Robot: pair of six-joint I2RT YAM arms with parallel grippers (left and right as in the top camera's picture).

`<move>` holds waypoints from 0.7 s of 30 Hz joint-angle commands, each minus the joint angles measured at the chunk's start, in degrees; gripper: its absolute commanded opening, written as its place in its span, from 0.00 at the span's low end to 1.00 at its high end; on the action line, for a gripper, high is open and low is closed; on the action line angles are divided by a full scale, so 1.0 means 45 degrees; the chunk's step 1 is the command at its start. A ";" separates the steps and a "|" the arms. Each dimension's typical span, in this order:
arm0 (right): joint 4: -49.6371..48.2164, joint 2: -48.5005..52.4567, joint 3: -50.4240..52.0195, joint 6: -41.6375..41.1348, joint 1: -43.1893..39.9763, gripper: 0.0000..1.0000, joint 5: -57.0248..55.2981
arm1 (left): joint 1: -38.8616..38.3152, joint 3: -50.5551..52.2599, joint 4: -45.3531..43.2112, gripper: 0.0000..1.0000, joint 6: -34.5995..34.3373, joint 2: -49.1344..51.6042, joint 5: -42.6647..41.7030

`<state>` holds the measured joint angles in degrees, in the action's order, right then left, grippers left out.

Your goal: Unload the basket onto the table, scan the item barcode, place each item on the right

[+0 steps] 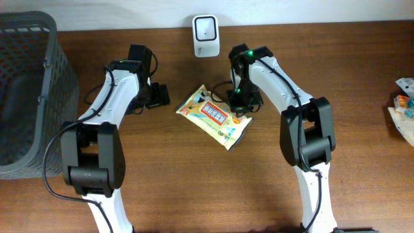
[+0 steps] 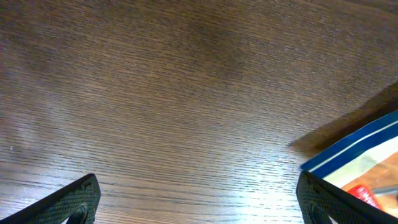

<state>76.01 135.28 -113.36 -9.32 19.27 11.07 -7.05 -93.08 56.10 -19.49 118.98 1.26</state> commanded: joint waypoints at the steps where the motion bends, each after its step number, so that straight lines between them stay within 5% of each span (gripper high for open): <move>1: 0.0840 -0.0097 -0.0019 -0.0141 0.0549 0.04 0.0413 | 0.0019 0.0092 -0.0015 0.99 -0.0039 -0.0160 -0.0097; 9: 0.0117 -0.1496 -0.0024 0.1345 0.1792 0.06 -0.0350 | 0.0019 0.0092 -0.0015 0.99 -0.0039 -0.0160 -0.0097; 13: -0.0670 -0.1452 -0.0015 0.2113 0.2064 0.93 -0.0903 | 0.0019 0.0092 -0.0019 0.99 -0.0039 -0.0160 -0.0097; 21: -0.1627 -0.1443 0.0355 0.2438 0.2336 0.98 -0.0942 | 0.0019 0.0092 -0.0019 0.99 -0.0039 -0.0160 -0.0097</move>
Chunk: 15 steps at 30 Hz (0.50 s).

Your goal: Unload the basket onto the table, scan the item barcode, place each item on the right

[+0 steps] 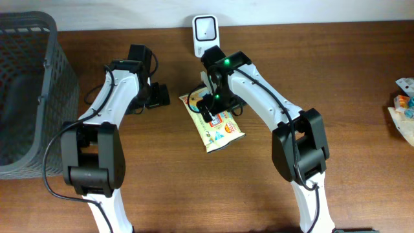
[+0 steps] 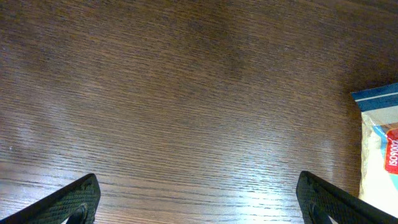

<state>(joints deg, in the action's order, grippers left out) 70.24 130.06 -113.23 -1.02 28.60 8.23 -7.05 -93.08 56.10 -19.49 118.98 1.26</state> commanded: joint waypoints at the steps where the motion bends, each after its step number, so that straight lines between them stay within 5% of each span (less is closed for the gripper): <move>1: -0.0544 -0.0277 0.0461 0.0714 0.0374 0.99 -0.0442 | 0.0019 0.0092 -0.0019 0.99 -0.0039 -0.0160 -0.0097; 15: -0.3434 -0.0248 0.2336 0.0549 0.0821 0.99 -0.0777 | 0.0019 0.0092 -0.0019 0.99 -0.0039 -0.0160 -0.0092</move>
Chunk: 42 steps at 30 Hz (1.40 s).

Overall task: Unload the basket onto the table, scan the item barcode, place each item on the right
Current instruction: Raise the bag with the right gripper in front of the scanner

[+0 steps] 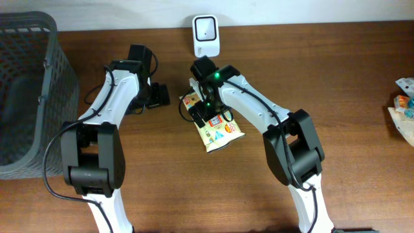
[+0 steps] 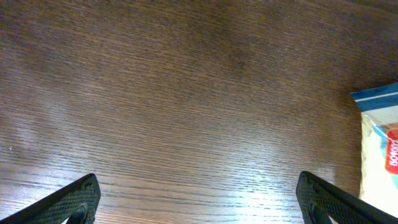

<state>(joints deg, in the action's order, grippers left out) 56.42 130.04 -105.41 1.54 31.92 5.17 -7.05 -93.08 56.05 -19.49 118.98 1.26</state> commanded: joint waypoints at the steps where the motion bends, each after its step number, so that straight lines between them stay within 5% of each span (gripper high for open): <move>1: -0.0520 -0.0238 0.0729 -0.0039 0.0083 0.99 -0.0214 | 0.0019 0.0092 -0.0005 0.99 -0.0039 -0.0160 -0.0097; 5: -0.1297 -0.0228 0.1389 -0.0461 0.0068 0.95 -0.0359 | 0.0019 0.0092 -0.0005 0.99 -0.0039 -0.0160 -0.0097; 9: -0.1530 -0.0233 0.1447 -0.1273 0.0068 0.44 -0.0665 | 0.0019 0.0092 -0.0005 0.99 -0.0039 -0.0160 -0.0097; 16: -0.1734 -0.0243 0.0869 -0.2132 0.0029 0.15 -0.1064 | 0.0019 0.0092 -0.0005 0.99 -0.0039 -0.0160 -0.0097; 25: -0.1768 -0.0243 -0.2404 -0.2798 -0.1064 0.04 -0.1409 | -0.0015 0.0092 -0.0005 0.99 -0.0039 -0.0160 -0.0092; 42: -0.9112 0.0767 -0.3036 -0.4473 -0.2263 0.04 -0.1297 | -0.0015 0.0092 -0.0005 0.99 -0.0039 -0.0160 -0.0097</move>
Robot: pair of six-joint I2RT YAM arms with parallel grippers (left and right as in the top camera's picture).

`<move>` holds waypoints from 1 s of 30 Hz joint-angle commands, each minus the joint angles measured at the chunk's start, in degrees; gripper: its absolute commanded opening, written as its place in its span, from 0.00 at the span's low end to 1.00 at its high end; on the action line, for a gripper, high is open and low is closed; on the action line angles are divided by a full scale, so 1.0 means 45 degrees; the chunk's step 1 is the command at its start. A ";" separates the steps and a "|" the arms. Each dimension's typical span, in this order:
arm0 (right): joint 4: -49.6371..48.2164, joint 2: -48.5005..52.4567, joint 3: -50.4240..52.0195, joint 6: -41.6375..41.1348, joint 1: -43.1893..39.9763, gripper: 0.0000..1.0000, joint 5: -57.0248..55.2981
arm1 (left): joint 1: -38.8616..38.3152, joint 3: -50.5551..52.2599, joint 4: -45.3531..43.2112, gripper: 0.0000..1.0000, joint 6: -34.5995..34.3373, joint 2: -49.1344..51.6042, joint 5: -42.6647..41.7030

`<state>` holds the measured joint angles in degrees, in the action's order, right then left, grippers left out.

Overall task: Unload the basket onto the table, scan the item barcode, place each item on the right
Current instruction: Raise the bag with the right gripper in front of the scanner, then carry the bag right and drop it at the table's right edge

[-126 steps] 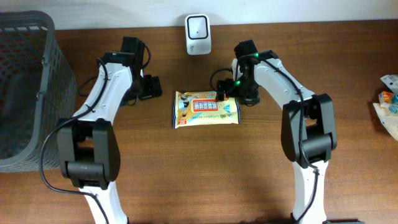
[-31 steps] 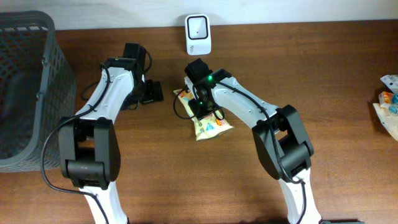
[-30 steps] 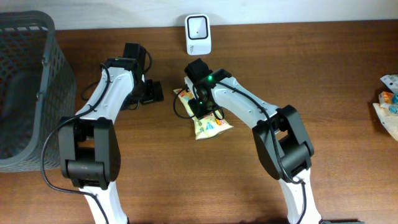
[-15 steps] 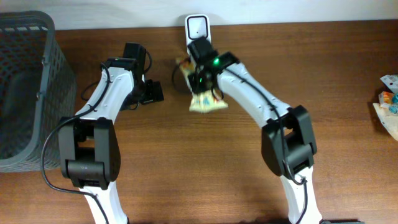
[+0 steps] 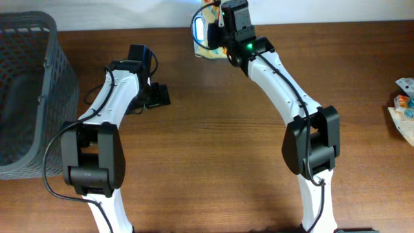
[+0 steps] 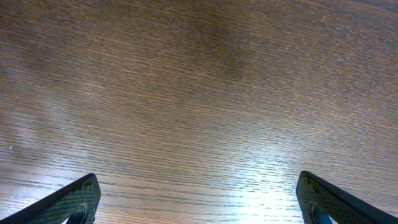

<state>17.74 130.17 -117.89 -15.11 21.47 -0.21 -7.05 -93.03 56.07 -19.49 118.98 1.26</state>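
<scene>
A yellow snack packet [image 5: 211, 50] is held up off the table at the back edge, right in front of the white scanner [image 5: 196, 30]. Only the scanner's left rim shows, lit blue. My right gripper [image 5: 221, 31] is shut on the packet, and its wrist hides most of it. Further left, my left gripper [image 5: 157, 96] rests low over the table. In the left wrist view the left gripper [image 6: 199, 200] is open, its two dark fingertips [image 6: 74, 202] far apart with only bare wood [image 6: 199, 93] between them.
A dark mesh basket [image 5: 26, 97] fills the left side of the table. Loose packaged items [image 5: 404, 107] lie at the right edge. The wall runs along the back, just behind the scanner.
My right gripper was on the packet on the table left of centre. It now holds the packet raised against the scanner at the back. The packet is gone from the left wrist view.
The packet lay at the table's centre with my right gripper at its right end. Then it sat turned and further left, the gripper over it, and later at its top end. It now hangs before the scanner. My left arm has not moved.
</scene>
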 commanded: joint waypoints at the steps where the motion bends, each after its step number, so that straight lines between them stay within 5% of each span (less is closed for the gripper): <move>1: -0.0704 0.0952 -0.0262 -0.0860 0.0058 0.04 -0.0117 | -0.0015 0.0083 -0.0010 0.99 -0.0039 -0.0160 -0.0092; 6: -0.1331 0.1724 -0.0262 -0.1428 0.0053 0.11 -0.0117 | -0.0015 0.0083 -0.0010 0.99 -0.0039 -0.0160 -0.0092; 15: -0.0355 0.1486 -0.1443 -0.1370 -0.0073 0.04 -0.0175 | -0.0015 0.0083 -0.0010 0.99 -0.0039 -0.0160 -0.0097; 23: 0.5353 0.1307 -0.6203 -0.1428 -0.1812 0.04 -0.1122 | -0.0015 0.0083 -0.0015 0.99 -0.0039 -0.0160 -0.0092; 30: 1.0758 0.1307 -0.8179 -0.2526 -0.5634 0.04 -0.2851 | -0.0015 0.0083 -0.0010 0.99 -0.0039 -0.0160 -0.0092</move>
<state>61.52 138.69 -152.73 -23.49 3.01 -6.87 -7.05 -92.97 56.10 -19.49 118.98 1.26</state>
